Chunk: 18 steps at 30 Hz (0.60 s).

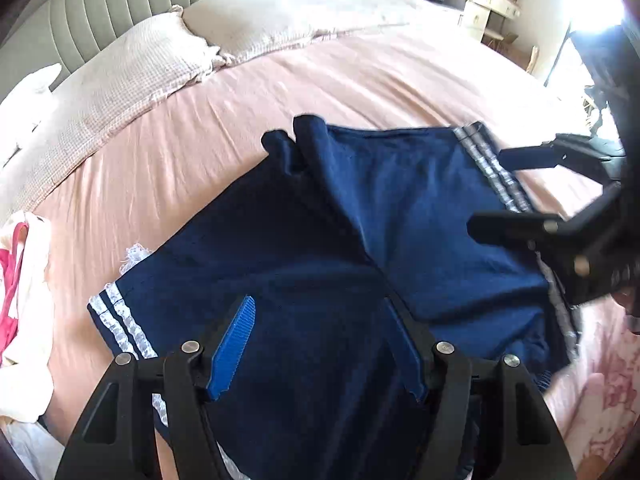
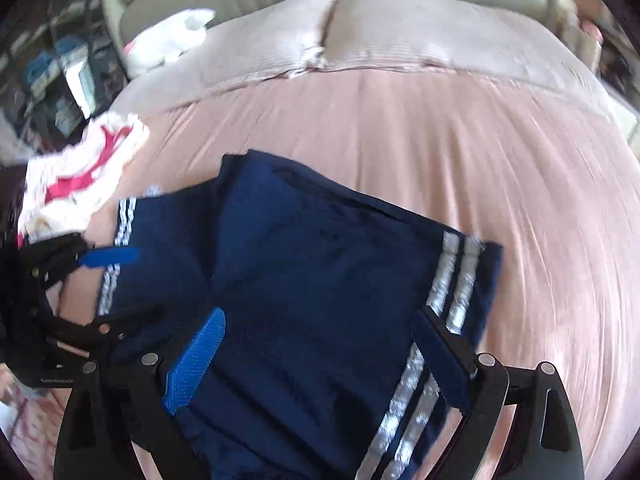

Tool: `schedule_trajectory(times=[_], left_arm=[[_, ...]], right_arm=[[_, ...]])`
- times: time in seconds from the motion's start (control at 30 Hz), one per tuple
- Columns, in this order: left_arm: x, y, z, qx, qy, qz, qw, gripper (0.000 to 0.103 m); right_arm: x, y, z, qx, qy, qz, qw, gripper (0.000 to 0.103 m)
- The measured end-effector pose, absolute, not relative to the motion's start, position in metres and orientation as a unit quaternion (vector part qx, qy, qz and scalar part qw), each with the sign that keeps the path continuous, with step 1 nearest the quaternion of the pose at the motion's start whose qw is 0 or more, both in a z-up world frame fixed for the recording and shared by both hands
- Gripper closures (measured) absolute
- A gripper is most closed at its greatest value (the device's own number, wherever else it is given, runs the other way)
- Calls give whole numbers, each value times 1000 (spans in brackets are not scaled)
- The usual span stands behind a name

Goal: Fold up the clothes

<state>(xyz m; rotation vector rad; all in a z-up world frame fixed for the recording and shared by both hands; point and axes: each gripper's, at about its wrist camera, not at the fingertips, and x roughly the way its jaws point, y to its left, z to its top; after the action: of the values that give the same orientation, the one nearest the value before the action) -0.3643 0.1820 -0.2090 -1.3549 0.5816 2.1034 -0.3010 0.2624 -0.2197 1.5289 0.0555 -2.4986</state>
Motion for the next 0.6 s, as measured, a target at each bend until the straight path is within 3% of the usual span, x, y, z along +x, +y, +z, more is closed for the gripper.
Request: schedule_trajectory(times=[0.1, 0.13, 0.33, 0.47, 0.6], left_arm=[[-374, 166, -214, -515, 211, 783, 278, 36], [-379, 156, -212, -516, 205, 787, 268, 37], [-407, 103, -194, -513, 109, 816, 244, 37], [-390, 107, -167, -491, 100, 830, 245, 31], [-374, 110, -140, -469, 90, 843, 247, 32]], right_arm=[[-313, 264, -250, 544, 110, -829, 67, 8], [-315, 273, -256, 545, 120, -828, 56, 4], [-324, 344, -248, 535, 14, -845, -3, 4], [-329, 355, -252, 521, 51, -852, -18, 1], [-324, 387, -220, 513, 9, -857, -43, 1]])
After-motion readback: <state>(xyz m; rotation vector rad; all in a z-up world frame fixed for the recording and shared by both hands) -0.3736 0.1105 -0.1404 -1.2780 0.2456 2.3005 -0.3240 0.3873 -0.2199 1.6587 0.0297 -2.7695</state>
